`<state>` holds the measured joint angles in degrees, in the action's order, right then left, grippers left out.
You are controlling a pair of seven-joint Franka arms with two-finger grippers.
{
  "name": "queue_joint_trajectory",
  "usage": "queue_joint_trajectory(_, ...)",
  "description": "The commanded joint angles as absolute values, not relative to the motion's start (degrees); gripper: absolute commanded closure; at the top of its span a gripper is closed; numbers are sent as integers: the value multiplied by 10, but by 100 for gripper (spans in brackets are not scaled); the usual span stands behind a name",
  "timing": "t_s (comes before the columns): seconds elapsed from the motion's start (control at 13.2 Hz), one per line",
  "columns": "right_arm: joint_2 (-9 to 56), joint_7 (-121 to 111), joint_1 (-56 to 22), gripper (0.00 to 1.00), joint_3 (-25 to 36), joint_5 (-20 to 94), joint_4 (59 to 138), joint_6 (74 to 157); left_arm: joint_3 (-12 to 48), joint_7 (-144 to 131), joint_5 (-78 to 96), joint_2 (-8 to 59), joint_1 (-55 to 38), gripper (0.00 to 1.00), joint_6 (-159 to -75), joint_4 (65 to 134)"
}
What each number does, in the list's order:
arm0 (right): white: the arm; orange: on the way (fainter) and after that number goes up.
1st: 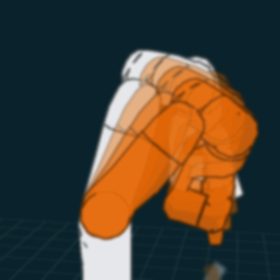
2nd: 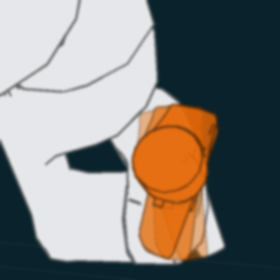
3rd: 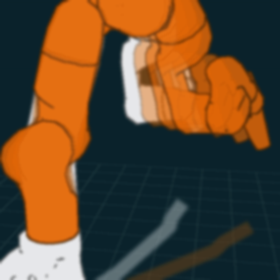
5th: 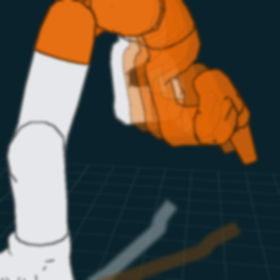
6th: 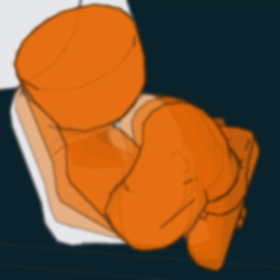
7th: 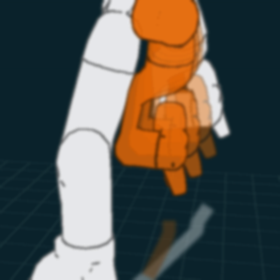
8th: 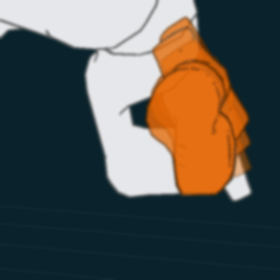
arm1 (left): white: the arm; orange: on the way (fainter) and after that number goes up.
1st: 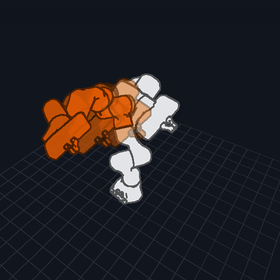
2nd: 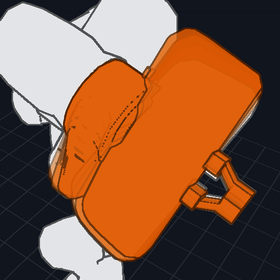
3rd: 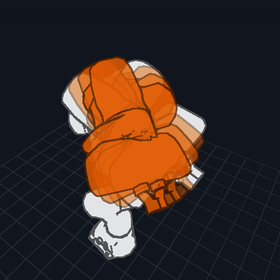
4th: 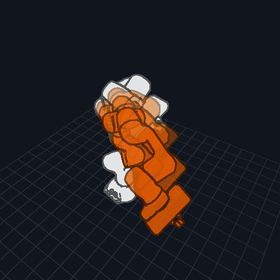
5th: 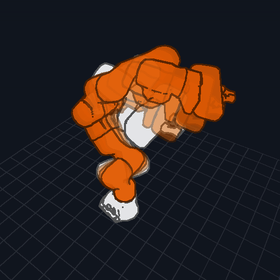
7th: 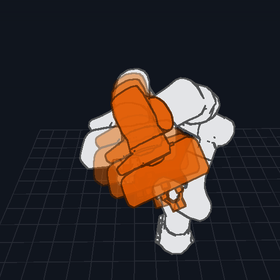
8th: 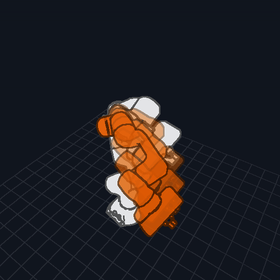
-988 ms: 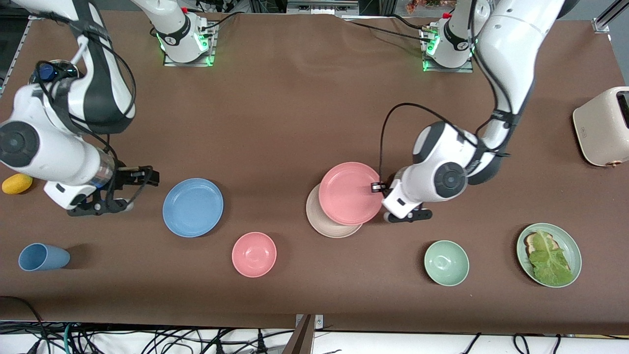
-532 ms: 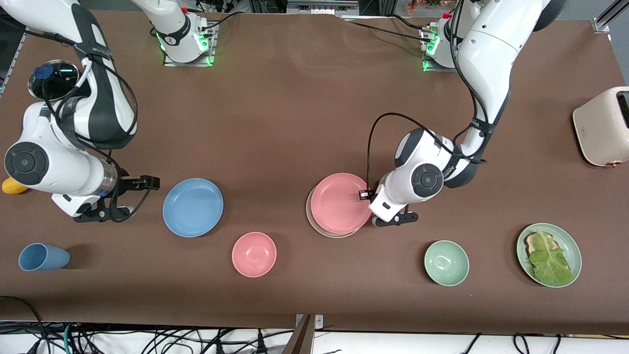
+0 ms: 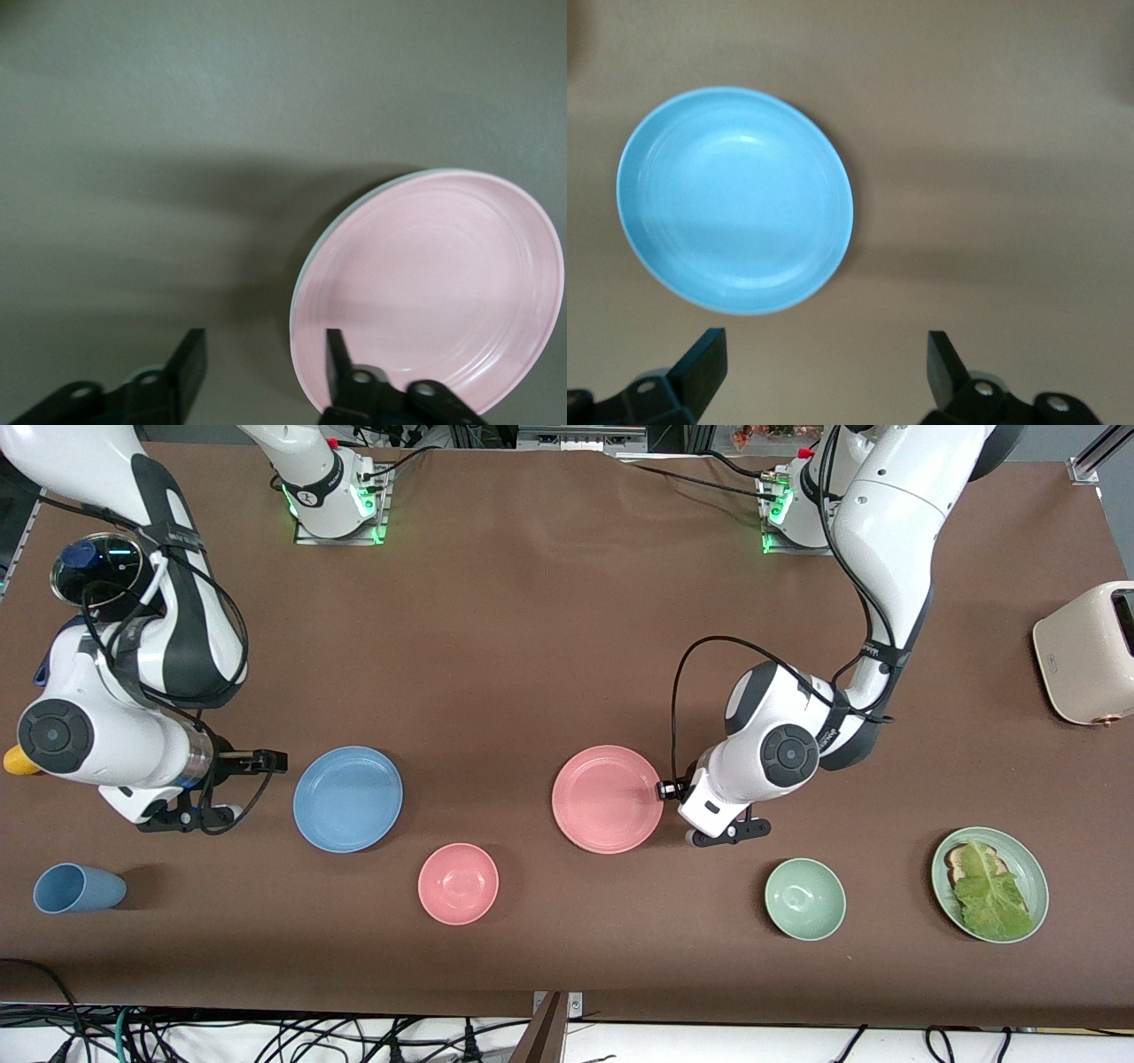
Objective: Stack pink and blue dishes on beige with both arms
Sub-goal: 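Grasp the blue plate rim with the right gripper while the left gripper withdraws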
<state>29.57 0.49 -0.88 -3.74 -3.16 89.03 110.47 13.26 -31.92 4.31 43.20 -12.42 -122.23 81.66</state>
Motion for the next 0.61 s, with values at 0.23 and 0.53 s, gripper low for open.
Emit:
queue_joint_trajectory(0.23,374,2,1,0,-41,-40,881,1187,133,-270,1,404,-65,0,-1146,813)
queue_joint_trajectory(0.53,408,2,11,1,-41,-40,892,1212,132,-155,1,380,2,0,-1072,818)
